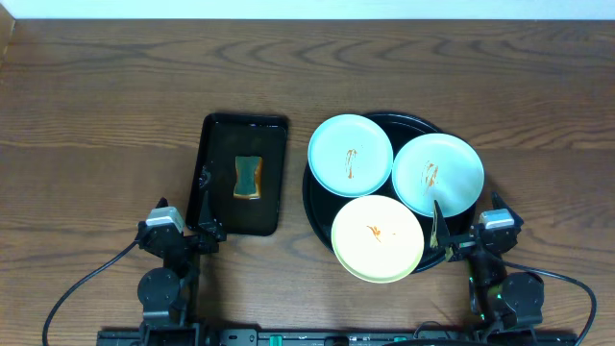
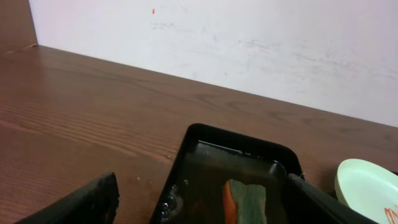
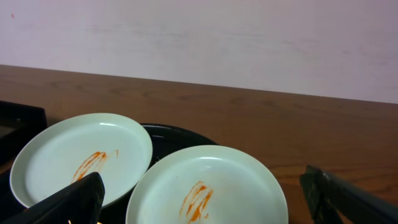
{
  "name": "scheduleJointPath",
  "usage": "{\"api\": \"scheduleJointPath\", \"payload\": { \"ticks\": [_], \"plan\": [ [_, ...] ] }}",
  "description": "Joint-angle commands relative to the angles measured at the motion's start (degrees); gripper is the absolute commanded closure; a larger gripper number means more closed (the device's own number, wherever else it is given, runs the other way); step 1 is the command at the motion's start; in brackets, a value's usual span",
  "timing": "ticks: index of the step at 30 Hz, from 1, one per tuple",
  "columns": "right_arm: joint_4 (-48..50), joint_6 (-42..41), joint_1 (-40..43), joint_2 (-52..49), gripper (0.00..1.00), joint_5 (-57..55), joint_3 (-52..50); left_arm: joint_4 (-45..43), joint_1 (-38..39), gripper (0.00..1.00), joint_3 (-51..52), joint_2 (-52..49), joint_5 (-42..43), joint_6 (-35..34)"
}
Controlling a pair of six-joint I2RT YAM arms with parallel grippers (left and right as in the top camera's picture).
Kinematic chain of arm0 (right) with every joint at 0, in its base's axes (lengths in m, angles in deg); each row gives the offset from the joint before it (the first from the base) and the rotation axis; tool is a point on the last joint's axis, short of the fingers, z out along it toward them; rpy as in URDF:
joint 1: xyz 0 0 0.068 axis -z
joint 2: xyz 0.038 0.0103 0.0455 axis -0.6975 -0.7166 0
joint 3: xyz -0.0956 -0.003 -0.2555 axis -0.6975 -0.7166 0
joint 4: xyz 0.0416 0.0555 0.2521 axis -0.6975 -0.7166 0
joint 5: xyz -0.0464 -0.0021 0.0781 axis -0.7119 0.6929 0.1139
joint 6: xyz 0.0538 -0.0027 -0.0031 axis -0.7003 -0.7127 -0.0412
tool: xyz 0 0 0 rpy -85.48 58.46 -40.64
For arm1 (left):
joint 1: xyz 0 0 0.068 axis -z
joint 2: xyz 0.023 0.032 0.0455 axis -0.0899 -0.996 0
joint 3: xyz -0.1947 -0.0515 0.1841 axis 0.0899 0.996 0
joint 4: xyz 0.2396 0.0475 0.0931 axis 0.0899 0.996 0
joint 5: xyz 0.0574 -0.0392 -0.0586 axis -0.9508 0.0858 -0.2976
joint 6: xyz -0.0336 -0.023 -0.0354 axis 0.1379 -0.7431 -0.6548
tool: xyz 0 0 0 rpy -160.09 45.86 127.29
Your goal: Clean dirty plates on tray and stack at the side
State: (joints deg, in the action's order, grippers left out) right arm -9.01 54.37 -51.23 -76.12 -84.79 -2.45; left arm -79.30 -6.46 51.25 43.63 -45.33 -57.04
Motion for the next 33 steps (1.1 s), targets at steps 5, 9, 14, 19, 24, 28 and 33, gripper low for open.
{"api": "scheduleJointPath", "payload": {
  "ticks": [5,9,14,19,24,28,33],
  "plan": [
    [-0.1,-0.3,0.3,0.3,0.01,-0.1,-0.1,2.7,-0.3,0.16,0.6,0.3,-0.5,0.7],
    [-0.3,-5.4,0.3,0.3,0.01,-2.5,0.0,3.8,-0.3,0.16,0.0,-0.1,-0.6,0.3],
    [-4.5,-9.6,0.3,0.2,0.01,-2.6,1.9,11.3,-0.3,0.16,-4.5,-2.8,-0.6,0.3],
    [-12.6,-9.7,0.3,-2.1,0.01,-2.8,7.0,14.7,-0.3,0.15,-11.1,-8.7,-0.6,0.3],
    [-18.1,-9.7,0.3,-8.8,0.01,-2.7,13.5,19.7,-0.3,0.16,-18.9,-18.5,-0.5,0.3],
    [-21.7,-10.6,0.3,-16.7,0.01,-2.5,19.1,25.3,-0.3,0.16,-26.3,-28.2,-0.5,0.3],
    [-27.4,-10.7,0.3,-29.1,0.01,-1.9,27.7,34.6,-0.3,0.15,-37.1,-39.8,-0.3,0.3]
  ]
}}
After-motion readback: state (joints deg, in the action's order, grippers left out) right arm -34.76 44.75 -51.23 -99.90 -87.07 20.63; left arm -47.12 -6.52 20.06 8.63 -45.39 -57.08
